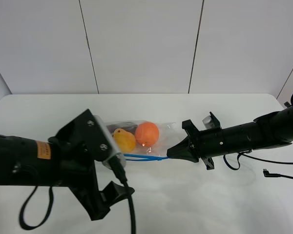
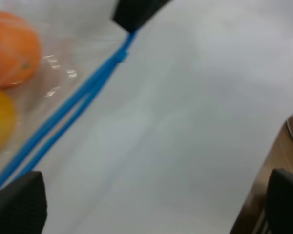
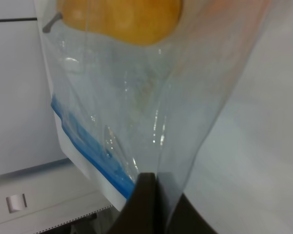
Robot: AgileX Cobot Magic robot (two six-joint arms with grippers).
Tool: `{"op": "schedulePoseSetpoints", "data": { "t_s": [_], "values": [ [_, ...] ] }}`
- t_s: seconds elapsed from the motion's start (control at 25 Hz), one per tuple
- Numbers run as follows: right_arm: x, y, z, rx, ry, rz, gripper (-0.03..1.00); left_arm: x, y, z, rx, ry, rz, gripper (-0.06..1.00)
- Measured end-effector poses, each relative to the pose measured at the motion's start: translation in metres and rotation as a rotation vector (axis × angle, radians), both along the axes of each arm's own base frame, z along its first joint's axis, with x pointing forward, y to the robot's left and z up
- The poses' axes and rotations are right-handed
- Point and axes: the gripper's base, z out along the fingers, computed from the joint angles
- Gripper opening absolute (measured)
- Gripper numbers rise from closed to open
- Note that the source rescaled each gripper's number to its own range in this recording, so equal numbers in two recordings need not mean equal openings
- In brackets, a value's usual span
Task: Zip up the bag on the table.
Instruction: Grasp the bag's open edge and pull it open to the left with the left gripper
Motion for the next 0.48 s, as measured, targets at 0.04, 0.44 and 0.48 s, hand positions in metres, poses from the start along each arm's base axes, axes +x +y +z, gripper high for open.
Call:
{"op": "schedulePoseSetpoints", "data": {
  "t_s": [0.04, 0.44, 0.48],
  "values": [
    [0.000, 0.000, 0.000, 0.000, 0.000, 0.000, 0.00, 0.002, -0.007, -0.002, 0.009, 0.007, -0.012, 1.00],
    [0.000, 0.000, 0.000, -0.001, 0.000, 0.002, 0.00, 0.040, -0.061, -0.027, 0.095, 0.024, -0.079, 1.00],
    [0.000, 0.000, 0.000, -0.002, 0.000, 0.003, 0.00, 0.044, -0.065, -0.029, 0.101, 0.018, -0.085, 1.00]
  ]
}}
